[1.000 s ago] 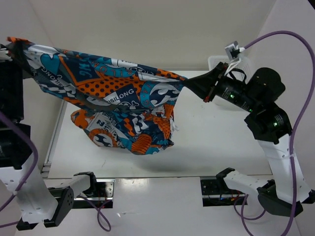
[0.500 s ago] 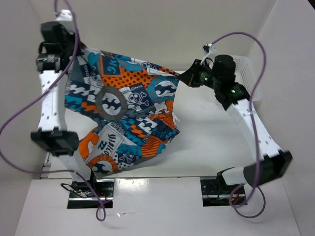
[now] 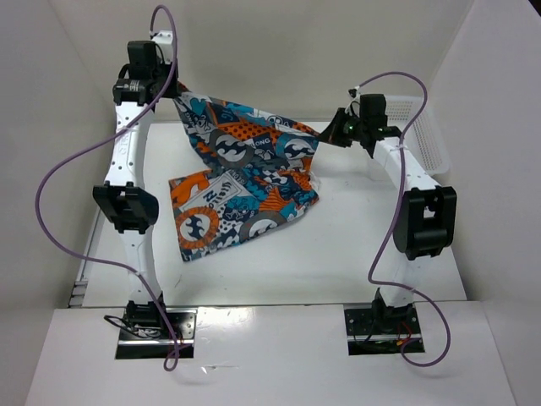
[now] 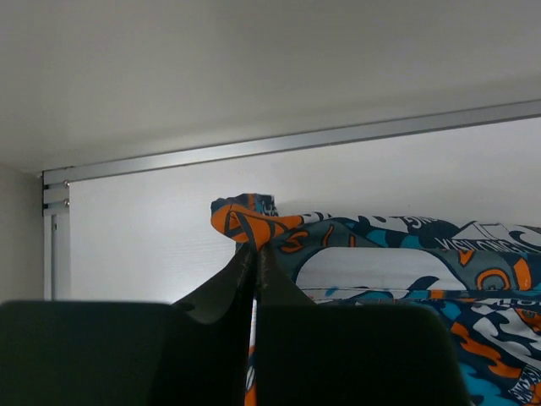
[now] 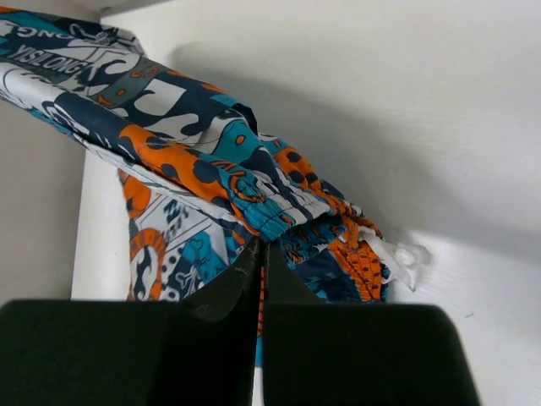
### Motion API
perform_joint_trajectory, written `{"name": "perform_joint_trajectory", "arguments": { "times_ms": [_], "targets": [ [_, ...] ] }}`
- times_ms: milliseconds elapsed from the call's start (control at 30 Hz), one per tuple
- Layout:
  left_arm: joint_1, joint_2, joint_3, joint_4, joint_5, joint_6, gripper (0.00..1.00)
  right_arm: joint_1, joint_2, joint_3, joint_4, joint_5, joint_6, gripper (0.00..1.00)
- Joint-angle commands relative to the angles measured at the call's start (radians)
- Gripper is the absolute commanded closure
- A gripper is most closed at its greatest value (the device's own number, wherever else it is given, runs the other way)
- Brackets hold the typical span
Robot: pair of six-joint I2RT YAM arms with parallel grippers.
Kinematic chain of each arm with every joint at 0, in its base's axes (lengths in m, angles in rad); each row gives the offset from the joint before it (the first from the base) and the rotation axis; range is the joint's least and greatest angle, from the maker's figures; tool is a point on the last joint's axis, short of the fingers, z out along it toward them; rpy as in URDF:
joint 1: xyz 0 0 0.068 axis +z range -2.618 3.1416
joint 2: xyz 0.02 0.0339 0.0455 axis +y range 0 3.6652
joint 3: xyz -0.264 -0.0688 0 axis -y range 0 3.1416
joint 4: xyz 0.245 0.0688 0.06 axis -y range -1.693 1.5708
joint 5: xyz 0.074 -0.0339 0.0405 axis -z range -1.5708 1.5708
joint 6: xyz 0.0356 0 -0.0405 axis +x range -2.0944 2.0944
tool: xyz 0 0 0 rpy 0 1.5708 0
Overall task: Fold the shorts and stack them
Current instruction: Fold the shorts
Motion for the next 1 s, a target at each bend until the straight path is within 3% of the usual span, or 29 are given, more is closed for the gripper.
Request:
{"name": "perform_joint_trajectory", "arguments": {
  "times_ms": [0,200,333,400,500,533,633,767,900,967],
  "targets": [
    [0.025,-0.066,0.069,0.051,-0.06,0.027,1.0,-0.026,-0.027,0.073,0.049,-0.019,-0.03,1.0],
    [0.022,-0.055,0.157,-0.056,-0.046,0.027,1.0,-0.026,-0.056,0.054,0.058,-0.033,-0.03,1.0],
    [-0.001,-0.088,0.121,-0.274,0.041,0.027,1.0,-0.026,-0.067,-0.033,0.028,-0.021,-0.041,1.0],
    [0.009,-0.128,-0.018,-0.365,0.096,0.027,1.0,-0.026,-0.078,-0.076,0.015,0.011,-0.041,1.0],
    [0.025,-0.307,-0.301,-0.336,0.109,0.027,1.0,-0.036,-0.102,-0.2,0.026,0.054,-0.019,1.0],
    [-0.019,-0.443,-0.544,-0.271,0.036,0.027,1.0,-0.036,-0.113,-0.22,0.026,0.054,-0.006,1.0],
    [-0.096,-0.67,-0.94,-0.204,-0.073,0.027,1.0,-0.045,-0.104,-0.273,0.015,0.054,0.004,1.0],
    [-0.106,-0.765,-1.214,-0.213,-0.11,0.027,1.0,-0.056,-0.078,-0.323,-0.005,0.054,0.004,1.0],
    [-0.106,-0.828,-1.375,-0.173,-0.11,0.027,1.0,-0.056,-0.068,-0.342,-0.014,0.088,-0.006,1.0],
    [-0.106,-0.839,-1.423,-0.161,-0.147,0.027,1.0,-0.056,-0.045,-0.342,-0.044,0.088,-0.006,0.91]
  ]
}}
